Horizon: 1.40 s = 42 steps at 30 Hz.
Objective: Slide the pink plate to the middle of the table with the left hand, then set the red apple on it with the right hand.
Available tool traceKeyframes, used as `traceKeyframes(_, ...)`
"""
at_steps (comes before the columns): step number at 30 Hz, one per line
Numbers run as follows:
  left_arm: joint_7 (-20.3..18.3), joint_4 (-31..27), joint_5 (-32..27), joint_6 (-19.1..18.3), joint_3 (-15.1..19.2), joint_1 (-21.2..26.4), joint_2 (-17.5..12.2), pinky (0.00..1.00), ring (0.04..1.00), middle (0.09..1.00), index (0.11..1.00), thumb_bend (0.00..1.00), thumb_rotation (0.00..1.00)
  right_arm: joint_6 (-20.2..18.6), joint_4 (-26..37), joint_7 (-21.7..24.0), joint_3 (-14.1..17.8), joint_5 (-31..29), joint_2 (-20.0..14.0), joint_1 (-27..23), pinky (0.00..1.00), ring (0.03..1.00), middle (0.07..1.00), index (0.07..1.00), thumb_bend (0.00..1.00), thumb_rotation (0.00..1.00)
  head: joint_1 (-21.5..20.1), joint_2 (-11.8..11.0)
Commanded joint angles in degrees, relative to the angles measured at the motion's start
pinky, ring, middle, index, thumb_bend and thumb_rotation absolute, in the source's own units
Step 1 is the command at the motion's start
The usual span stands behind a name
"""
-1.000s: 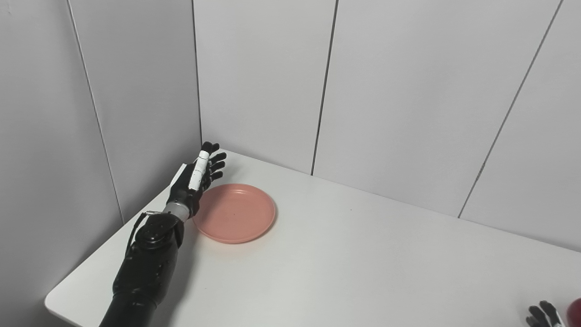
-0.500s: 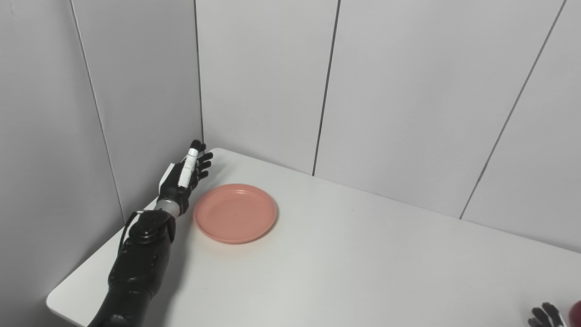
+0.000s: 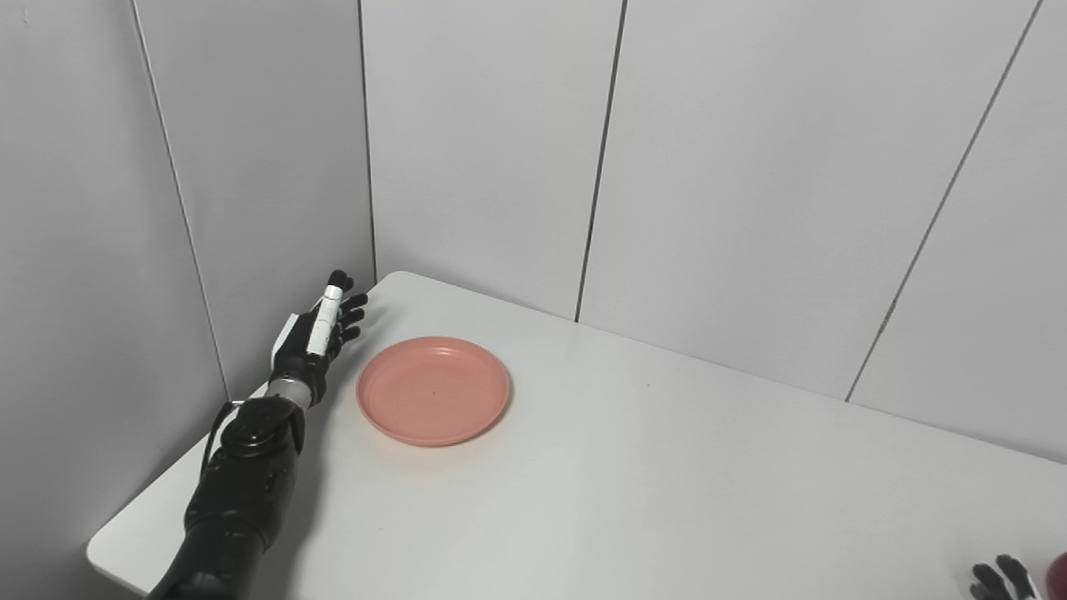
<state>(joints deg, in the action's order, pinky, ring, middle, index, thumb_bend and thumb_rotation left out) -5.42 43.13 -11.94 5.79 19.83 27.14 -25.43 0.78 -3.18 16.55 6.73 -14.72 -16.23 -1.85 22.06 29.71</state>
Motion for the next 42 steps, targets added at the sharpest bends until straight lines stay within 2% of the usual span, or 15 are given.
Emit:
traceKeyframes(1,-0.5,0.8,-0.3,2.8,-0.1,2.4,-2.1,0.90,0.901,0.885,0.910,0.94,0.97,-1.3,1.4,-0.4,0.0,0.3,-0.5,-0.1,1.00,0.994,0.959,1.000,0.71,1.00,0.0,0.1)
traceKeyframes(7,-1.7,5.4,-1.1,4.4,-0.3,2.9,-1.6,0.89,0.882,0.867,0.913,0.94,0.96,-1.2,2.1,-0.9,-0.1,0.7,-0.4,0.1,1.00,0.983,0.952,1.000,0.69,1.00,-0.2,0.2)
traceKeyframes(14,-3.3,5.1,-3.3,3.8,-0.7,2.2,0.2,0.89,0.878,0.882,0.912,0.86,0.98,-1.9,3.1,-1.4,-0.3,0.9,-0.2,0.3,1.00,0.991,0.959,1.000,0.69,1.00,-0.6,0.2)
traceKeyframes(18,-4.0,4.3,-4.2,3.6,-1.2,1.7,0.8,0.87,0.860,0.869,0.909,0.88,0.97,-2.6,3.5,-1.5,-0.3,0.5,0.0,0.3,1.00,0.999,0.959,1.000,0.67,1.00,-0.7,0.2)
traceKeyframes(24,-5.0,0.5,-6.5,1.1,-1.5,0.4,2.3,0.89,0.875,0.878,0.920,0.89,0.93,-2.5,3.7,-1.6,-0.4,0.5,0.2,0.4,1.00,1.000,0.964,1.000,0.65,1.00,-1.0,0.3)
traceKeyframes(28,-3.4,-4.7,-5.5,-2.1,-2.4,-1.2,3.6,0.87,0.865,0.868,0.912,0.88,0.95,-2.8,3.8,-1.7,-0.4,0.4,0.2,0.4,1.00,0.999,0.958,1.000,0.66,1.00,-1.2,0.3)
traceKeyframes(32,-3.3,-7.9,-5.6,-4.2,-3.4,-2.4,4.4,0.86,0.858,0.868,0.915,0.87,0.95,-2.2,3.4,-1.8,-0.6,0.7,0.3,0.2,1.00,0.988,0.952,1.000,0.66,1.00,-1.3,0.3)
traceKeyframes(35,-2.5,-10.5,-5.5,-6.2,-3.8,-3.1,5.2,0.85,0.855,0.867,0.899,0.91,0.93,-1.9,3.3,-1.9,-0.7,1.1,0.3,0.2,1.00,0.977,0.945,1.000,0.67,1.00,-1.4,0.3)
traceKeyframes(42,-2.3,-12.9,-4.7,-7.9,-4.9,-3.4,6.2,0.86,0.867,0.872,0.921,0.88,0.96,-1.6,3.6,-1.8,-0.9,1.3,0.5,0.4,1.00,0.969,0.945,1.000,0.67,1.00,-1.9,0.4)
